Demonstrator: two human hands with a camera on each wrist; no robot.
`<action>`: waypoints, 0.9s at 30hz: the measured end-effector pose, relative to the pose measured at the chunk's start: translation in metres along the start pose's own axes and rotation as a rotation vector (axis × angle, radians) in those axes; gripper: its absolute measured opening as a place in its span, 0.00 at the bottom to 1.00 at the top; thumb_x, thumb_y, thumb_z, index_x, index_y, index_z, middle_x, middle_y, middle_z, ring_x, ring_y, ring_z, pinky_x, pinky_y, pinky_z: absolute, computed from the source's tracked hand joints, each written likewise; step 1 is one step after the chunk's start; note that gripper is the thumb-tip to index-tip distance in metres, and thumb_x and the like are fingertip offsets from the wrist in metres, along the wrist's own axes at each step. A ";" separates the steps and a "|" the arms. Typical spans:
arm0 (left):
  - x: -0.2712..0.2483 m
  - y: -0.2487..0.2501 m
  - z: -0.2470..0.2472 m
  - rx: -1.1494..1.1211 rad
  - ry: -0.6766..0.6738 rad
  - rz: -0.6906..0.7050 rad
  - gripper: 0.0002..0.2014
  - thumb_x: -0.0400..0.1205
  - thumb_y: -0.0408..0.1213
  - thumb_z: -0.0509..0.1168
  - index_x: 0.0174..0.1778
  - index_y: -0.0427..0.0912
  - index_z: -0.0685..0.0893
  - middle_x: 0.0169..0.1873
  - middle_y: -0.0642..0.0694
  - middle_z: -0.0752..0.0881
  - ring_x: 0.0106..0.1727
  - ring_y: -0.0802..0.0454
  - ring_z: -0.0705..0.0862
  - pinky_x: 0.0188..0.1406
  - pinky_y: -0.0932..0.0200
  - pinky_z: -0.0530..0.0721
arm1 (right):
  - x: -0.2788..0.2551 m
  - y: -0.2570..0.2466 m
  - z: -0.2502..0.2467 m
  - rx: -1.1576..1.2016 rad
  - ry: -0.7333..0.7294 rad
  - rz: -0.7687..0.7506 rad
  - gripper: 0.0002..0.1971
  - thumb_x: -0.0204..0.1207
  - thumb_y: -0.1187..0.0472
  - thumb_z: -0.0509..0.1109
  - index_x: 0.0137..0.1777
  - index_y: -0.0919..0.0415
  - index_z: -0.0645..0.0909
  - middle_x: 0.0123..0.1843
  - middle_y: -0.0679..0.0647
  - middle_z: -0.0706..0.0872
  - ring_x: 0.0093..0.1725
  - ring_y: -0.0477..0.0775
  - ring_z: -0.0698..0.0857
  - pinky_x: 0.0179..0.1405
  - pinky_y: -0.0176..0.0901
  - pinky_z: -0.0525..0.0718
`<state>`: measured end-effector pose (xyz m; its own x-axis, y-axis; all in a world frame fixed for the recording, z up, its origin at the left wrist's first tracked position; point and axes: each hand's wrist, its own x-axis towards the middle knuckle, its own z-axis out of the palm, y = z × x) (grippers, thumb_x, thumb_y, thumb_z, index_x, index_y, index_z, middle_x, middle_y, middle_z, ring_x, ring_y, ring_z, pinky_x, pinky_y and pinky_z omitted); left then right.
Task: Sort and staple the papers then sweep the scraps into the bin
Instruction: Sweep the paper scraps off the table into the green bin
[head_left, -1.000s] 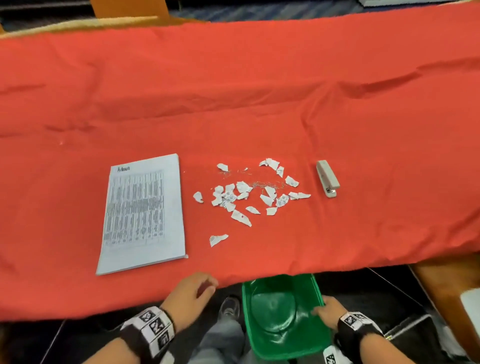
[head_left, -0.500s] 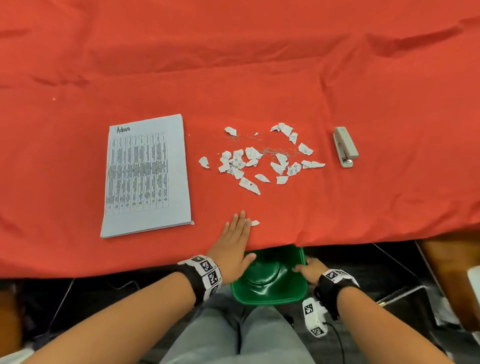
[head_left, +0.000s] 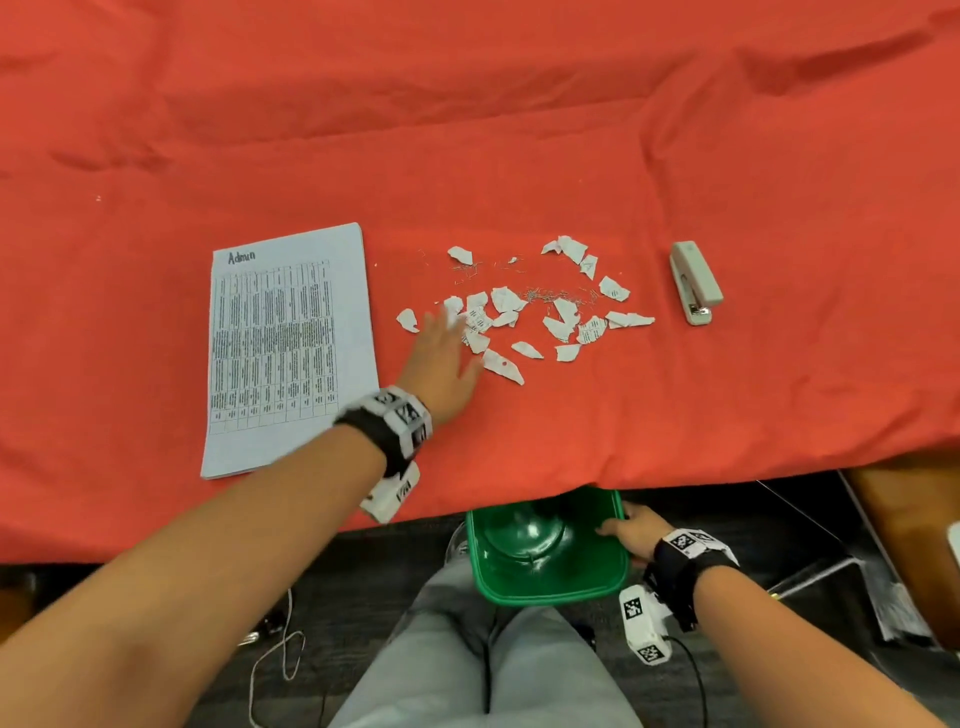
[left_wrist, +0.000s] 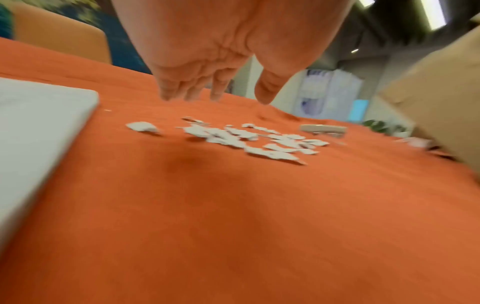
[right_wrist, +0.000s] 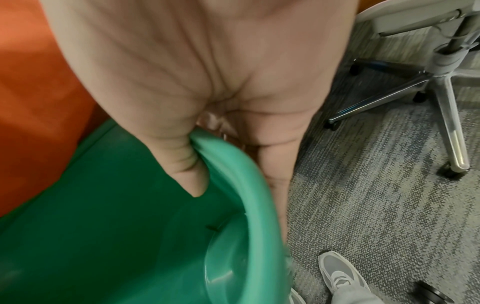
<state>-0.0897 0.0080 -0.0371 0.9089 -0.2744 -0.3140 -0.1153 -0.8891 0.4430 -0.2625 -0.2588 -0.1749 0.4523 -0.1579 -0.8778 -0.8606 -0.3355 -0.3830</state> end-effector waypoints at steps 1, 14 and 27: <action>0.014 -0.009 -0.005 0.032 -0.002 -0.075 0.34 0.85 0.50 0.55 0.84 0.41 0.49 0.84 0.36 0.44 0.84 0.37 0.40 0.83 0.45 0.45 | 0.002 0.001 0.000 0.015 -0.006 0.004 0.19 0.72 0.71 0.71 0.64 0.69 0.81 0.51 0.69 0.89 0.48 0.67 0.90 0.54 0.60 0.88; -0.058 0.020 0.055 0.253 -0.380 0.287 0.36 0.85 0.56 0.49 0.84 0.46 0.41 0.82 0.40 0.32 0.83 0.42 0.33 0.84 0.47 0.43 | -0.003 -0.005 -0.008 0.137 -0.015 0.073 0.15 0.72 0.77 0.68 0.59 0.72 0.80 0.41 0.66 0.87 0.33 0.61 0.88 0.40 0.55 0.91; -0.104 0.047 0.057 -0.011 -0.537 0.460 0.18 0.86 0.44 0.54 0.71 0.49 0.78 0.71 0.50 0.79 0.70 0.52 0.78 0.71 0.50 0.75 | -0.012 -0.018 -0.013 0.172 0.053 0.107 0.04 0.70 0.73 0.71 0.41 0.66 0.79 0.39 0.63 0.84 0.41 0.61 0.84 0.47 0.56 0.87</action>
<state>-0.2122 -0.0260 -0.0313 0.4452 -0.7668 -0.4624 -0.4339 -0.6365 0.6377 -0.2489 -0.2630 -0.1534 0.3643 -0.2347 -0.9012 -0.9295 -0.1516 -0.3362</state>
